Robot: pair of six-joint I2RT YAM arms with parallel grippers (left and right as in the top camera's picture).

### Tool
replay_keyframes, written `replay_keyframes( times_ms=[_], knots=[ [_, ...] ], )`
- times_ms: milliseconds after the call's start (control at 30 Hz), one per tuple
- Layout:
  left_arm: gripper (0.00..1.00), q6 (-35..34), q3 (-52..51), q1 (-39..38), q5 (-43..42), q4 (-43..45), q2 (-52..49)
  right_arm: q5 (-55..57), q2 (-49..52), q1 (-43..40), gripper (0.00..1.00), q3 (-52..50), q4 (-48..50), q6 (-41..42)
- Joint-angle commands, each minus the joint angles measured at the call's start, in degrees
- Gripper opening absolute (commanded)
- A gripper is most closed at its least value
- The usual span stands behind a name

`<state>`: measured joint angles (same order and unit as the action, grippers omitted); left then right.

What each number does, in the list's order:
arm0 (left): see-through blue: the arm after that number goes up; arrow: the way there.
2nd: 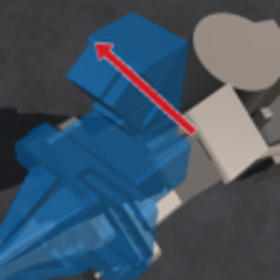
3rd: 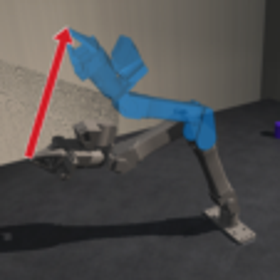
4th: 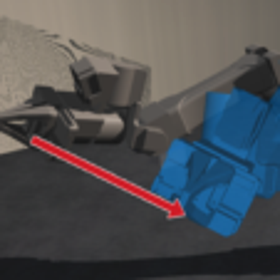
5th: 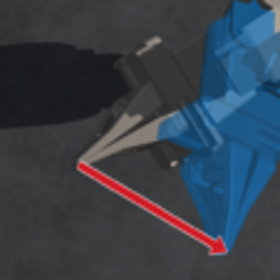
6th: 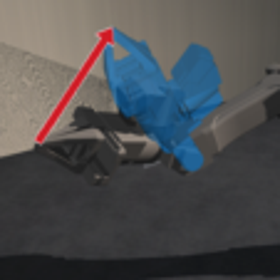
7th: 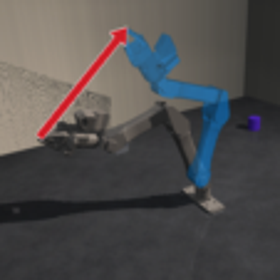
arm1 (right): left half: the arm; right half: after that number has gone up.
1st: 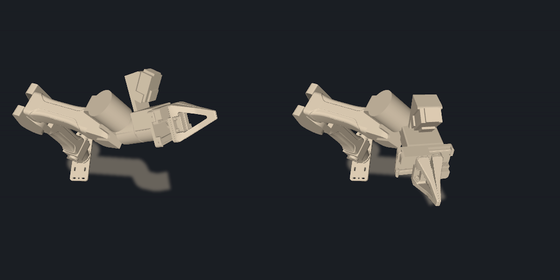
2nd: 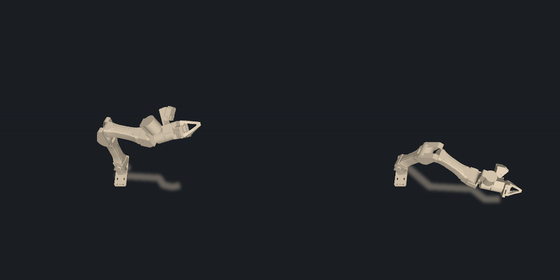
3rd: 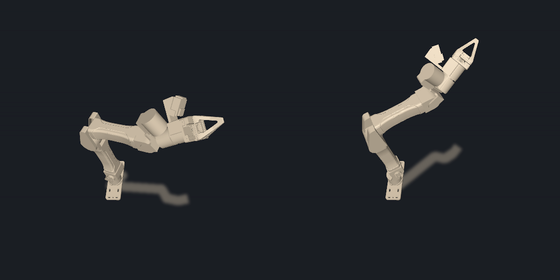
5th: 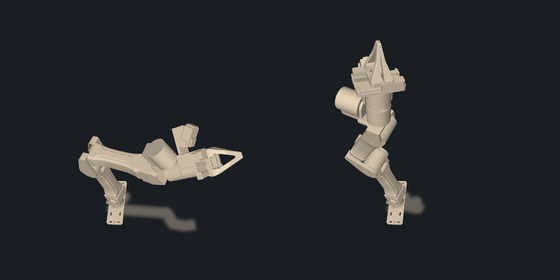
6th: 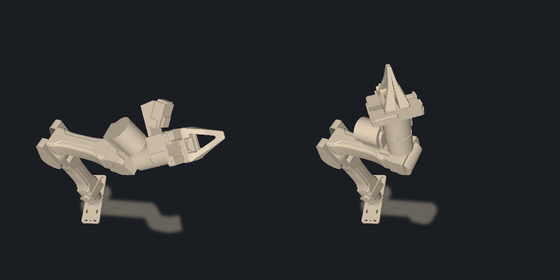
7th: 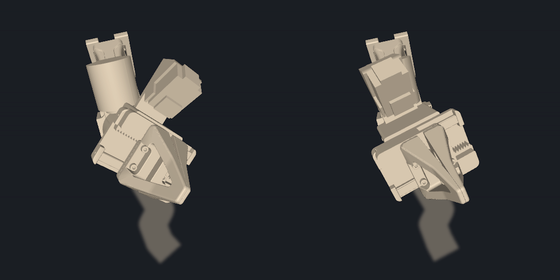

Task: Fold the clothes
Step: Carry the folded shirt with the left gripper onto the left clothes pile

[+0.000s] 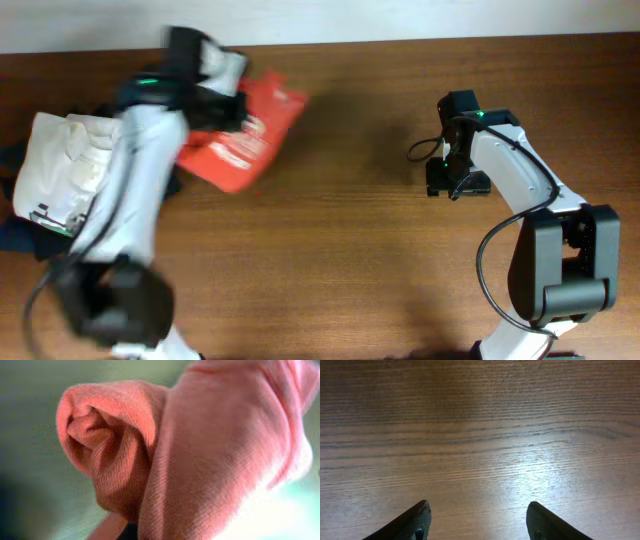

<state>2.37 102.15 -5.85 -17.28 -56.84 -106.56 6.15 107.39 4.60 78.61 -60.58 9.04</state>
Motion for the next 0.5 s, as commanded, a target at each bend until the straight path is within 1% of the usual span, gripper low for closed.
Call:
replay_keyframes(
  times_ms=[0, 67, 100, 200, 333, 400, 467],
  knots=[
    [0.0, 0.07, 1.84, 9.42, 12.72, -0.44, 10.78, 0.13, -0.96, 0.13, 0.65, 0.44, -0.15, 0.48],
    [0.0, 0.02, 1.84, 18.27, 13.68, -0.22, 12.31, 0.13, -0.96, 0.13, 0.65, 0.44, -0.15, 0.48],
    [0.01, 0.0, 1.84, 21.14, 13.66, -0.22, 11.87, 0.13, -0.96, 0.13, 0.65, 0.44, -0.15, 0.48],
    [0.01, -0.15, 1.84, 29.92, 13.66, 0.85, 7.02, 0.13, -0.96, 0.13, 0.65, 0.44, -0.13, 0.48],
    [0.01, -0.13, 1.84, 32.81, 13.49, 3.52, 0.55, 0.11, -0.96, 0.13, 0.65, 0.44, -0.15, 0.48],
    [0.0, -0.13, 1.84, 35.04, 13.46, 7.1, -3.23, 0.11, -0.96, 0.13, 0.65, 0.44, -0.39, 0.48],
    [0.01, -0.17, 1.84, 38.14, 13.46, 9.53, -4.87, 0.11, -0.96, 0.13, 0.65, 0.44, -0.37, 0.48]
  ],
)
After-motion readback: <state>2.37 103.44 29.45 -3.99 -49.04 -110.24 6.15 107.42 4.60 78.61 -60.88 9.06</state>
